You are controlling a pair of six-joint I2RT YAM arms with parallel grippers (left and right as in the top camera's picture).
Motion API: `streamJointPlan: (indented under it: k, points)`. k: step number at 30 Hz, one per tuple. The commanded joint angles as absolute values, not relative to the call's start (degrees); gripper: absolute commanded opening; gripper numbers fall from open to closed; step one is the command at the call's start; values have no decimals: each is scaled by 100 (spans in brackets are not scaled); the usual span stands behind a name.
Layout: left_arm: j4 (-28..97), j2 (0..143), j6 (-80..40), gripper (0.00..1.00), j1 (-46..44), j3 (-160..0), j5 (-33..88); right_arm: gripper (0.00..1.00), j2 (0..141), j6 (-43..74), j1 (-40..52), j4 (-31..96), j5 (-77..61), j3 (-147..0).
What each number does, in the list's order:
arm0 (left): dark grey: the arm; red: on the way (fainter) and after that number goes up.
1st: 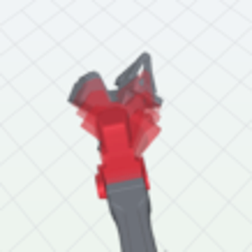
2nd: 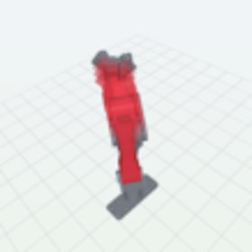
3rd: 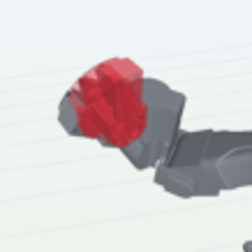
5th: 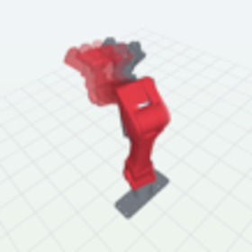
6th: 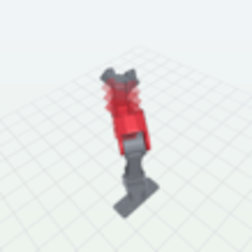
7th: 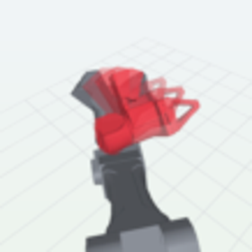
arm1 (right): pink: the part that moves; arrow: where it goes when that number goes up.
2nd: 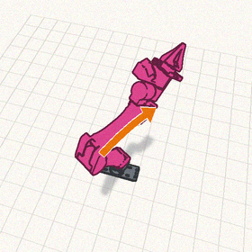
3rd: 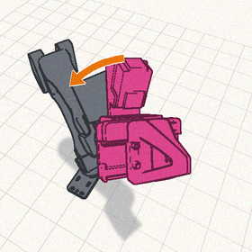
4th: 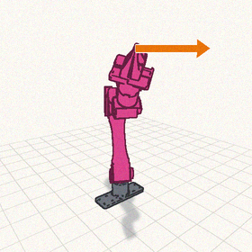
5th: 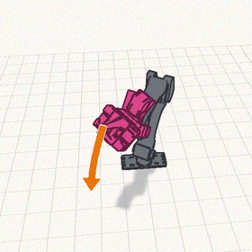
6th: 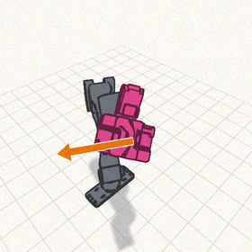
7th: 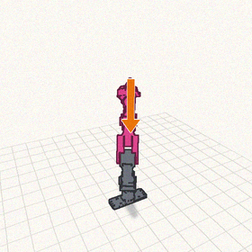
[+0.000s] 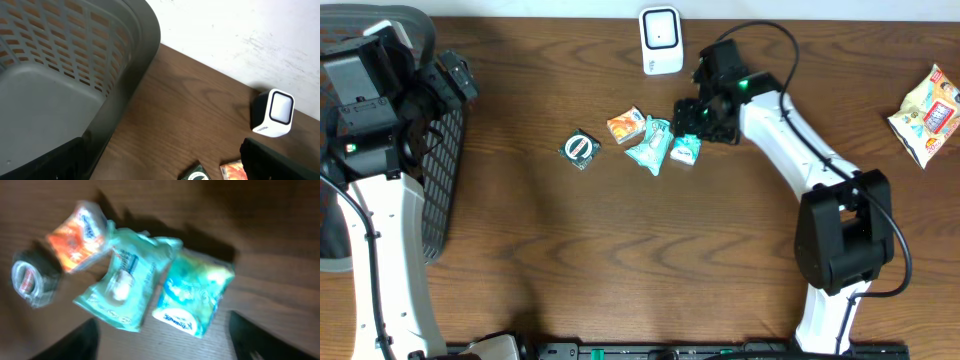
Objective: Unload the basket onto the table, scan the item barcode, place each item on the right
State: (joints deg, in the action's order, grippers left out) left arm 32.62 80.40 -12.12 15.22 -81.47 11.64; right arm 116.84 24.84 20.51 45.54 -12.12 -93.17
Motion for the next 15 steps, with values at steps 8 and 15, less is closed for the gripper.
streamJointPlan:
  k: [8,15]
  points:
    - [3389,8136,-1208,98,1601,-8187,766,41,11734,2995,2587,3557,-449,-8490]
    - [3389,8136,-1208,98,1601,-8187,766,48,11734,3000,2679,3208,309,-8108]
